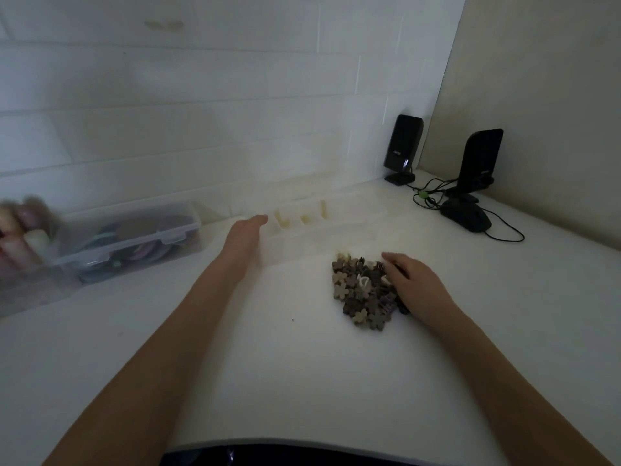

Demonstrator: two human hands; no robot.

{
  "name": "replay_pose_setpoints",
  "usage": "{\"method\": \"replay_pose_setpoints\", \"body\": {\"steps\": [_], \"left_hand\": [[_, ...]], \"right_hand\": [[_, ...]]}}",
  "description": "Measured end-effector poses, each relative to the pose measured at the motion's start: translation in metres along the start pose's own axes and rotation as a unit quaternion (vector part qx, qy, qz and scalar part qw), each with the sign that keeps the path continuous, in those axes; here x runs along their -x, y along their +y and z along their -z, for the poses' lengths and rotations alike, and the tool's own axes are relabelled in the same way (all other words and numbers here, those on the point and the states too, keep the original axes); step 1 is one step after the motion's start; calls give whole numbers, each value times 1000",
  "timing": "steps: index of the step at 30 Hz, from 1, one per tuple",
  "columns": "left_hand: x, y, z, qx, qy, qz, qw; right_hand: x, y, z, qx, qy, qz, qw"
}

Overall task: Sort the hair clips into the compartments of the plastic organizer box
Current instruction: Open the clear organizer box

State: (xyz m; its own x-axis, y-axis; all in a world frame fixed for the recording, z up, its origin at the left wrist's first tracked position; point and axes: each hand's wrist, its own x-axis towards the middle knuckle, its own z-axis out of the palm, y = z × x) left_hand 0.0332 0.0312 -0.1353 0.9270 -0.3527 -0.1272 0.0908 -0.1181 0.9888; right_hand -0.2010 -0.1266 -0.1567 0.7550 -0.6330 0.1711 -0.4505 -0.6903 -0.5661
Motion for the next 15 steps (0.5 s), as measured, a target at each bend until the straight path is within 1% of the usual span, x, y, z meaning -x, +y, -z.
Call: {"method": "replay_pose_setpoints", "body": {"steps": [2, 4, 7, 9, 12, 15], "left_hand": [[-3, -2, -1, -10, -9, -19, 1000], [1, -2, 1, -16, -26, -56, 998], [12, -4, 5, -48, -33, -106, 993], [16, -6, 8, -40, -32, -133, 990], [20, -10, 15, -3, -46, -157, 987], [24, -12, 22, 17, -57, -158, 986]], "right_hand": [[-1, -1, 1, -16, 0, 22, 1000], [0, -3, 4, -42, 4, 30, 999], [4, -5, 5, -96, 31, 42, 994], [6, -8, 4, -126, 57, 64, 988], [8, -11, 5, -118, 92, 102, 984], [12, -19, 9, -160, 109, 97, 976]]}}
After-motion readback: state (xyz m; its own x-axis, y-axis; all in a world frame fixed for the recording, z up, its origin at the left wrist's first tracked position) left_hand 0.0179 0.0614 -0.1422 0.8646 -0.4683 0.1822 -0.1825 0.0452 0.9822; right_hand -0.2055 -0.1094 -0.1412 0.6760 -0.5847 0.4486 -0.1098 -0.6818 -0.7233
